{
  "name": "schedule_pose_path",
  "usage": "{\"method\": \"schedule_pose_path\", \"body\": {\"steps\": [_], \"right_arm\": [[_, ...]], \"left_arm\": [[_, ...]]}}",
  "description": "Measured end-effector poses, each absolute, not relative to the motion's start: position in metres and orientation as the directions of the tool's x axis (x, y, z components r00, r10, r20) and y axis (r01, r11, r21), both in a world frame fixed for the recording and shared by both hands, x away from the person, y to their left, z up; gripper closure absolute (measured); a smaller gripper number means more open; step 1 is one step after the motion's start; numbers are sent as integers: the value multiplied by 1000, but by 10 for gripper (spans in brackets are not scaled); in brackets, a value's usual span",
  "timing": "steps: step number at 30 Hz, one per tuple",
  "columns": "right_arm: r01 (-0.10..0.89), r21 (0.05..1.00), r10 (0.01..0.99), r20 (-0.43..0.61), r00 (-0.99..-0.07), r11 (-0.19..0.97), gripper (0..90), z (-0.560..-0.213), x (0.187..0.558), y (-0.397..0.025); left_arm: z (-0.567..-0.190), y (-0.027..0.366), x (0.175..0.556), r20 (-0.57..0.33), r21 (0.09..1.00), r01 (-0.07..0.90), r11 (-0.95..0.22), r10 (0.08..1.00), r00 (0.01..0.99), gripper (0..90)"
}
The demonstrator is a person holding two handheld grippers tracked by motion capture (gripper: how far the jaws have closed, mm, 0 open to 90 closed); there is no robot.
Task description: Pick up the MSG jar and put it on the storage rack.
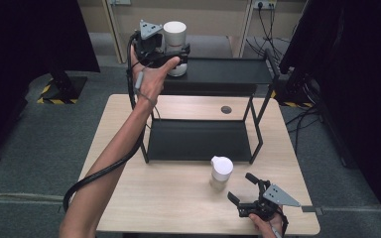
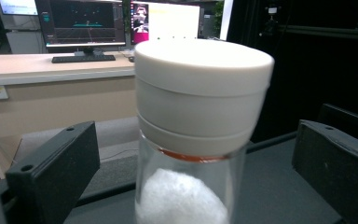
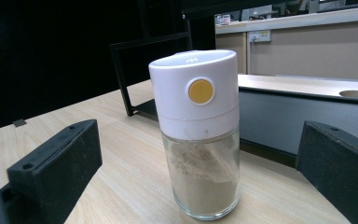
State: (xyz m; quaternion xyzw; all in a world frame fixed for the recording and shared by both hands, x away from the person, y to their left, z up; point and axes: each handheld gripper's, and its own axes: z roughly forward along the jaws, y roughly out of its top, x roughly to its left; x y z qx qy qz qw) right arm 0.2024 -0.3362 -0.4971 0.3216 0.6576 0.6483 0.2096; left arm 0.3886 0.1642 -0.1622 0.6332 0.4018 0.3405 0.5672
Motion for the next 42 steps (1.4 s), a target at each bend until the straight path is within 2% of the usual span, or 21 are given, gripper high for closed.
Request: {"method": "schedule_pose_path", "body": {"steps": [14,35,42], "right_arm": [[152,987,694,143,-706,-49,4,-497,203,-336],[156,987,692,144,-707,-46,4,-497,203,-334],[156,987,693,144,-707,-47,4,-497,203,-334]], "left_arm": [[-169,172,365,-32,992,121,-32,870,492,0],[-200,191,327,-45,998,67,8,817,575,0],[-215,200,319,-51,997,76,5,782,621,0]]}}
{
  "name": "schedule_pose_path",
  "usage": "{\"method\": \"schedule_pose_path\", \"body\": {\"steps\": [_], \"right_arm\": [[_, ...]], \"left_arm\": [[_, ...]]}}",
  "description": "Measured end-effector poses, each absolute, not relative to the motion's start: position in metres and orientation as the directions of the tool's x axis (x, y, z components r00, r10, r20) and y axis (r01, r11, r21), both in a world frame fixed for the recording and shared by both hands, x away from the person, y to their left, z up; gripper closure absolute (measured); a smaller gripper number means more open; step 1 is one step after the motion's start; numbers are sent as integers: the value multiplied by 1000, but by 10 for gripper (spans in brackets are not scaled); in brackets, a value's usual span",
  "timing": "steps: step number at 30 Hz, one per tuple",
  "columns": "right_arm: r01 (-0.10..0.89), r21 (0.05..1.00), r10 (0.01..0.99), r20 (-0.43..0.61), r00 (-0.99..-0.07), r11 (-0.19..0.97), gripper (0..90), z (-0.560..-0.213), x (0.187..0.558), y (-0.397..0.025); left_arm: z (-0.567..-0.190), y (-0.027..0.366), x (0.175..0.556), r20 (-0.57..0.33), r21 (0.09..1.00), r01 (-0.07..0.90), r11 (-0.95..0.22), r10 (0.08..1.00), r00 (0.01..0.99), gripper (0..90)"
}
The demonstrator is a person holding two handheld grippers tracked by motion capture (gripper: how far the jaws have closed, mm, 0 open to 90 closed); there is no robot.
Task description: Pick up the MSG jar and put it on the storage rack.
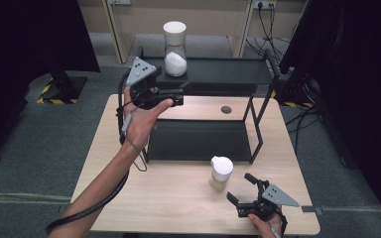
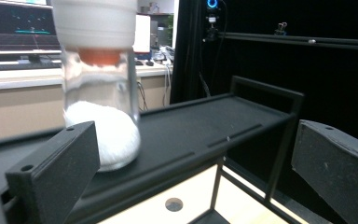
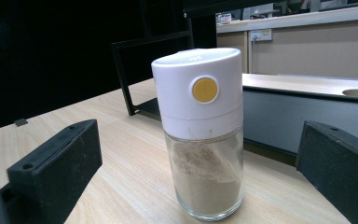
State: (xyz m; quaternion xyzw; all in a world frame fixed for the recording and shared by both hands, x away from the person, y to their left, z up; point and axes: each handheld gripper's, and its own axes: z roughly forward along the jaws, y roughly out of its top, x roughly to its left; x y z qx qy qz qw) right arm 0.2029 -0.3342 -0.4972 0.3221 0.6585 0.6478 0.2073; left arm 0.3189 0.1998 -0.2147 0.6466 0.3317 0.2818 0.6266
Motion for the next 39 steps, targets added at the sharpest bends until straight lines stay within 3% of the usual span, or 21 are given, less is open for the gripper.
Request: {"method": "schedule_pose_path", "body": {"steps": [39], "right_arm": [[154,987,693,145,-706,-49,4,-497,203,-334]], "left_arm": [[-300,210,288,-87,993,116,4,688,720,0]]}}
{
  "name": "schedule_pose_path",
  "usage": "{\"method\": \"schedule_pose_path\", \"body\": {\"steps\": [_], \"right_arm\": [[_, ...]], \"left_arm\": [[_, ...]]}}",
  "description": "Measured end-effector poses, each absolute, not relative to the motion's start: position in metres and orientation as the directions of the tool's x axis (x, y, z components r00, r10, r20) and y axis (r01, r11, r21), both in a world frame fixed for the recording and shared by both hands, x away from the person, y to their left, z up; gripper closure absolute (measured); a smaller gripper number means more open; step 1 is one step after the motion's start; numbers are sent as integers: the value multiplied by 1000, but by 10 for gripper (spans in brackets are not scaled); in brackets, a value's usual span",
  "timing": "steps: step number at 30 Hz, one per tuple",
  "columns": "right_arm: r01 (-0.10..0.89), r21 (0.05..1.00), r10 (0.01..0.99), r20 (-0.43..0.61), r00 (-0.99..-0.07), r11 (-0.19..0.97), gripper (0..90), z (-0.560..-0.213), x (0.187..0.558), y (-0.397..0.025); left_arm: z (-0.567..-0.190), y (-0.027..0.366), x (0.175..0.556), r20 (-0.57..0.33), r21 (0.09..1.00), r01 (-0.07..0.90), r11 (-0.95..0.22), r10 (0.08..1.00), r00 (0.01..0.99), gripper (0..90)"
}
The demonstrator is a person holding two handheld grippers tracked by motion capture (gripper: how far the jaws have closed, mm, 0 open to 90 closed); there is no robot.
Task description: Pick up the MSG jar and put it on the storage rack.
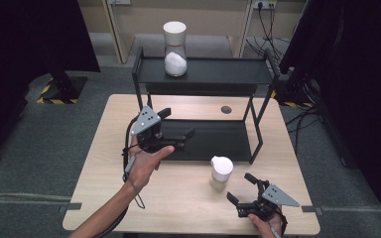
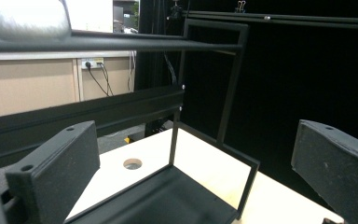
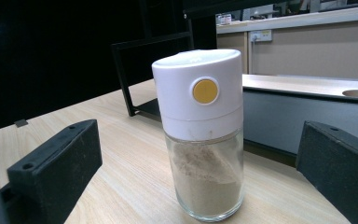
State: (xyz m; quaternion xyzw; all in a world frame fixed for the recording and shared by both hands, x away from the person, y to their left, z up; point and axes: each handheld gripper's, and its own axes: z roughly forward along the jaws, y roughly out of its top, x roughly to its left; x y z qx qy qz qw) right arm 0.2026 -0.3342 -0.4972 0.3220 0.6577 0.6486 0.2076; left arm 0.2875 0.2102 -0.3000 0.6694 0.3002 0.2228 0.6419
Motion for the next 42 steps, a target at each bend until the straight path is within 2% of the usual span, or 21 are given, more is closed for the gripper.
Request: {"method": "schedule_pose_path", "body": {"steps": [10,42], "right_arm": [[154,987,693,144,-706,-48,4,-497,203,-334],[151,987,693,144,-706,-51,4,-497,202,-334]], "left_arm": [[-329,213,281,-110,991,137,13,675,730,0],[-413,213,254,-39,995,92,-43,669,742,0]]}}
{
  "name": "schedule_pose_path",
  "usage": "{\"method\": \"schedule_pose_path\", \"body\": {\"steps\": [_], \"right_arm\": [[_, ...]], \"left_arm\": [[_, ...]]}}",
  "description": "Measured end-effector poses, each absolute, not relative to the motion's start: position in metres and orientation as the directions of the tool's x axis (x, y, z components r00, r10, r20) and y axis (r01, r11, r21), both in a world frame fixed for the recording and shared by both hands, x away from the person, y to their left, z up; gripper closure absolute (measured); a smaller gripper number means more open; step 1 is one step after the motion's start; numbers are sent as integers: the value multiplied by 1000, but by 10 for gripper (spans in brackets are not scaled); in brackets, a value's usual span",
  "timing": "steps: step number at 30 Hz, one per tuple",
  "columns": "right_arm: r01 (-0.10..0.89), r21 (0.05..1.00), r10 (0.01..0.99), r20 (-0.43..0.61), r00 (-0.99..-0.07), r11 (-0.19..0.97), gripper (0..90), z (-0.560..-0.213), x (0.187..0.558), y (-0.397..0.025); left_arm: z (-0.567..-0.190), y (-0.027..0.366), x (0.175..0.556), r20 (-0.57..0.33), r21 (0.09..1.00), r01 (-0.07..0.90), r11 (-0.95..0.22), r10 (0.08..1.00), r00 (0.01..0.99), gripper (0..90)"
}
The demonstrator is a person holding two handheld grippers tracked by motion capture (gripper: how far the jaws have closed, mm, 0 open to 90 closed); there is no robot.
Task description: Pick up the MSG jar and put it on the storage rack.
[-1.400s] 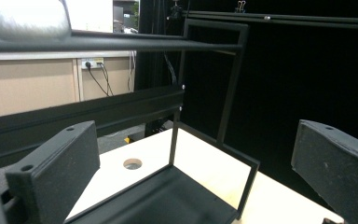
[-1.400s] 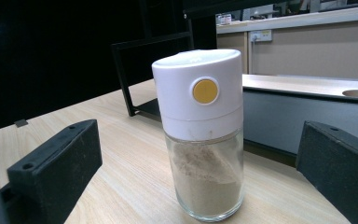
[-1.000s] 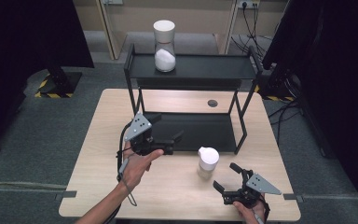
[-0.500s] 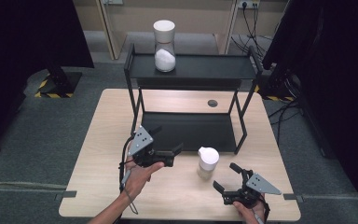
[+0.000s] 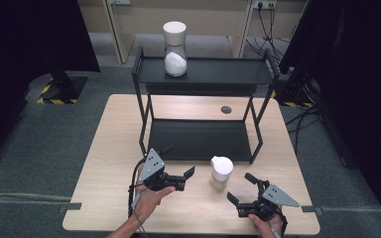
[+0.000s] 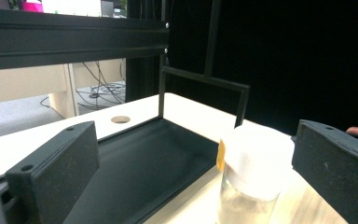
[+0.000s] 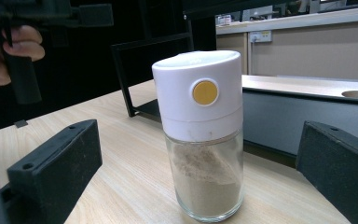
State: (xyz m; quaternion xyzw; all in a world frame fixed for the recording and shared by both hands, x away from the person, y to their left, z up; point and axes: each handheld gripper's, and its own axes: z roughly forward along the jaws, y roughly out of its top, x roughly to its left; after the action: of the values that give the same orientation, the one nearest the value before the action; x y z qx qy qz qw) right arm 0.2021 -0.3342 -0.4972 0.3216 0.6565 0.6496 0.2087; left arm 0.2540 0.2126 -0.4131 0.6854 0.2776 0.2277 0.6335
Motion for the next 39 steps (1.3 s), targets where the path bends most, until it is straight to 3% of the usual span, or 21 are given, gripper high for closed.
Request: {"method": "schedule_pose_path", "body": {"steps": [39], "right_arm": [[151,987,695,144,-704,-51,4,-497,202,-335]], "left_arm": [[-478,230,219,-1,997,52,-64,617,787,0]]}}
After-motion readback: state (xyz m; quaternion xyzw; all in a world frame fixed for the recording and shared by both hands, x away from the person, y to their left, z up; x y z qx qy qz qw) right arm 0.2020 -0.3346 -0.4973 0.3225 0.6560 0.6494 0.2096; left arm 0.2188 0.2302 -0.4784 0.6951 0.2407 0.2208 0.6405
